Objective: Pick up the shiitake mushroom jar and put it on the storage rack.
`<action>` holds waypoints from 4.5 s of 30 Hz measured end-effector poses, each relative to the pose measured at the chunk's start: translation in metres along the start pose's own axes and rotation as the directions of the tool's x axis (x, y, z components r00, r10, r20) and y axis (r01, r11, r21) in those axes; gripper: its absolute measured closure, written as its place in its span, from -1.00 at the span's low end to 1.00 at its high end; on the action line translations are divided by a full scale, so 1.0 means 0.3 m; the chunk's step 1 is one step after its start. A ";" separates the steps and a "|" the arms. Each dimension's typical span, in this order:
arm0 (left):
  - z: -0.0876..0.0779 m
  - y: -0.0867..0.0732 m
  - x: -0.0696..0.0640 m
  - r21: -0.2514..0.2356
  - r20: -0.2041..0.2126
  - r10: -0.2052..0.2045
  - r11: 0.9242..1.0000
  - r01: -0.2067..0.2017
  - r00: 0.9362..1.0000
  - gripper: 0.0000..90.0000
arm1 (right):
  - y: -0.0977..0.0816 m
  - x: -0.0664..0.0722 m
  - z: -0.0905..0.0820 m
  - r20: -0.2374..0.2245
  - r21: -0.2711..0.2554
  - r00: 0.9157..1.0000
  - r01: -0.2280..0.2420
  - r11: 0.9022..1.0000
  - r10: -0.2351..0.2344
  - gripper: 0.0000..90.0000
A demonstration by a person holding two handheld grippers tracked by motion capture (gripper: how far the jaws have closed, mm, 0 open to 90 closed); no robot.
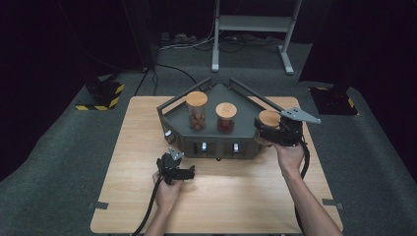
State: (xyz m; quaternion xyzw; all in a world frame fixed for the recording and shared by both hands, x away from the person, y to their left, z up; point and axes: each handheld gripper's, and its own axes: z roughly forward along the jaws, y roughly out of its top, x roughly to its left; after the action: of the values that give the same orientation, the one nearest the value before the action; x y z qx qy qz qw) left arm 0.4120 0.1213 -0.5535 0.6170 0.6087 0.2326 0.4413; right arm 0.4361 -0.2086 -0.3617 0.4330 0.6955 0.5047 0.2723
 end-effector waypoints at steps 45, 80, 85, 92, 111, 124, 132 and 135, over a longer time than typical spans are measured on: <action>-0.001 0.000 0.001 0.004 0.000 0.006 1.000 -0.006 1.000 -0.92 | 0.055 -0.014 0.180 0.071 0.032 0.997 -0.023 0.999 0.021 -0.46; 0.001 0.000 0.000 0.004 -0.001 0.006 1.000 -0.006 1.000 -0.94 | 0.002 0.006 0.270 0.084 0.062 0.996 -0.009 0.998 0.004 -0.46; 0.001 0.000 0.000 0.003 -0.001 0.005 1.000 -0.005 1.000 -0.94 | 0.000 0.006 0.269 0.080 0.064 0.997 0.003 0.998 -0.008 -0.47; 0.001 0.000 0.000 0.003 -0.001 0.006 1.000 -0.006 1.000 -0.94 | -0.005 0.004 0.265 0.071 0.077 0.997 0.026 0.997 -0.031 -0.47; 0.001 0.000 -0.001 0.001 -0.002 0.001 1.000 -0.001 1.000 -0.94 | 0.009 -0.002 0.258 0.035 0.089 0.999 -0.012 0.996 0.009 -0.64; 0.003 0.000 -0.003 0.000 0.000 -0.004 1.000 0.004 1.000 -0.94 | 0.013 -0.015 0.240 -0.001 0.104 0.999 -0.044 0.994 0.045 -0.78; 0.002 0.000 -0.003 0.003 0.000 -0.001 1.000 0.001 1.000 -0.94 | 0.017 -0.012 0.227 0.000 0.102 0.999 -0.054 0.993 0.055 -0.79; 0.002 0.000 -0.002 0.003 0.000 -0.001 1.000 0.001 1.000 -0.94 | 0.022 -0.013 0.215 -0.004 0.098 0.998 -0.054 0.994 0.055 -0.80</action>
State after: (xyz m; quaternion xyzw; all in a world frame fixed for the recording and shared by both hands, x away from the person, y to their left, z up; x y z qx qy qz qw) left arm 0.4123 0.1204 -0.5537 0.6174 0.6093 0.2316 0.4404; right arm 0.4928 -0.1812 -0.3780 0.4630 0.7083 0.4784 0.2346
